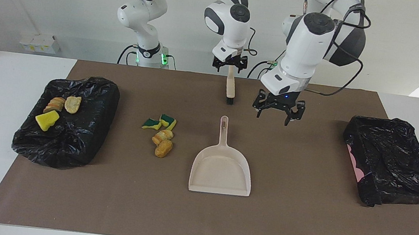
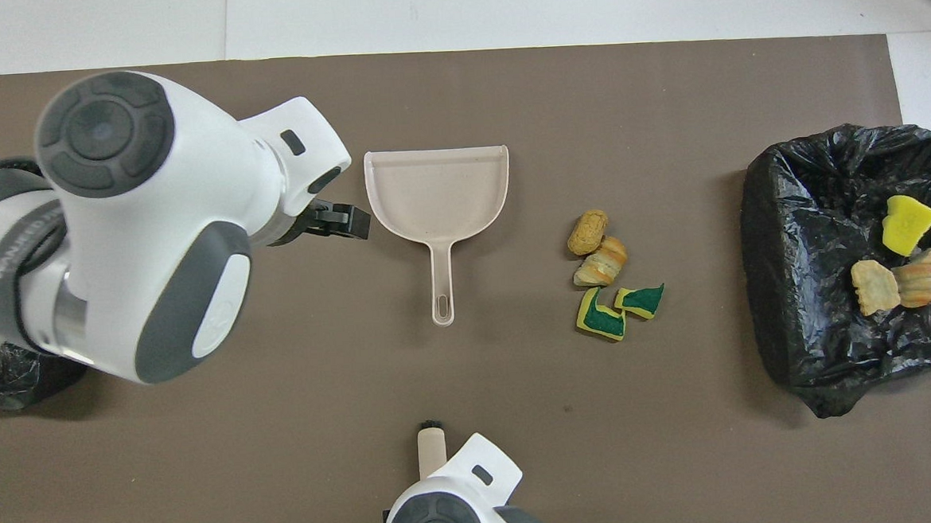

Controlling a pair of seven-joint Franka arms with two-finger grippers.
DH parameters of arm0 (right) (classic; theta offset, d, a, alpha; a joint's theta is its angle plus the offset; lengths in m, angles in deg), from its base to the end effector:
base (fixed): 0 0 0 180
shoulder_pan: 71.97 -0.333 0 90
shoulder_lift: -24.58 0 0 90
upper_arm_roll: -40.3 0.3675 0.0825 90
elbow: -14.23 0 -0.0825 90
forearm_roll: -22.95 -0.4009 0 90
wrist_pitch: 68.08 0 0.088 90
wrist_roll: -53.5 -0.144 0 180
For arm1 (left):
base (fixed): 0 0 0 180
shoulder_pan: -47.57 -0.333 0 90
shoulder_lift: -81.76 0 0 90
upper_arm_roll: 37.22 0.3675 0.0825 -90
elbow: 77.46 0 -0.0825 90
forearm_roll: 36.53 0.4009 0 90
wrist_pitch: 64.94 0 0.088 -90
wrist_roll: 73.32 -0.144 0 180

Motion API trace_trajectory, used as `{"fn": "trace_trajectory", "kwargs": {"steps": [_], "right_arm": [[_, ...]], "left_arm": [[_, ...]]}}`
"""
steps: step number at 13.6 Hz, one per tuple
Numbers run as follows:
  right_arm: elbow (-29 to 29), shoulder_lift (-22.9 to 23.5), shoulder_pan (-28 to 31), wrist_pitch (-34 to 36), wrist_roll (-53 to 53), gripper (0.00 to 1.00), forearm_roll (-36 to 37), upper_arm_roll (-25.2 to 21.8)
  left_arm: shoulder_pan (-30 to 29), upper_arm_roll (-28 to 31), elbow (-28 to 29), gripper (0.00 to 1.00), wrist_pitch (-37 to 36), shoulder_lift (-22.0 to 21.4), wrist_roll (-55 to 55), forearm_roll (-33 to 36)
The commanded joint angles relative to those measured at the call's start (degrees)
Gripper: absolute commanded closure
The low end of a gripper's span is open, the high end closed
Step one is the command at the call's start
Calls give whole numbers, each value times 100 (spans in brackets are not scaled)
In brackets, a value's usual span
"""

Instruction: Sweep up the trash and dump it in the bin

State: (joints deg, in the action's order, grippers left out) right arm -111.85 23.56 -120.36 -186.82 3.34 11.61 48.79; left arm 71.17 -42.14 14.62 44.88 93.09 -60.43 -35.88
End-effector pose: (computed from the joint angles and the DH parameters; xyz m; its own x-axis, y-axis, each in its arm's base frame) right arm 0.2724 0.4480 0.3875 0.9803 0.0130 -0.1970 0.0110 -0.9999 -0.0111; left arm 0.5875 -0.3128 0.5316 0.9576 -0.2668 0.1082 -0.2715 -0.9619 0.0307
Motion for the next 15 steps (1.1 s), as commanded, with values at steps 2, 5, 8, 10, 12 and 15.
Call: {"fn": "trace_trajectory", "kwargs": {"steps": [2, 5, 8, 10, 12, 15], "right_arm": [[-469, -47, -390, -439, -257, 2, -297, -14], [-611, 75, -671, -579, -266, 9, -439, -14], [-620, 261, -804, -738, -354, 26, -448, -14], [-602, 269, -804, -721, -363, 33, -448, -14], [-602, 261, -804, -694, -363, 52, -448, -14], [-602, 260, -725, -668, -503, 100, -456, -23]], "left_arm": [[583, 96, 170, 0, 881, 571, 643, -12], [646, 96, 493, 0, 1443, 774, 732, 14], [786, 96, 864, 0, 1797, 853, 837, 14], [874, 88, 969, 0, 2042, 985, 1013, 14], [979, 88, 1040, 0, 2122, 976, 1031, 14], [1076, 88, 1119, 15, 2061, 967, 1049, 5]]}}
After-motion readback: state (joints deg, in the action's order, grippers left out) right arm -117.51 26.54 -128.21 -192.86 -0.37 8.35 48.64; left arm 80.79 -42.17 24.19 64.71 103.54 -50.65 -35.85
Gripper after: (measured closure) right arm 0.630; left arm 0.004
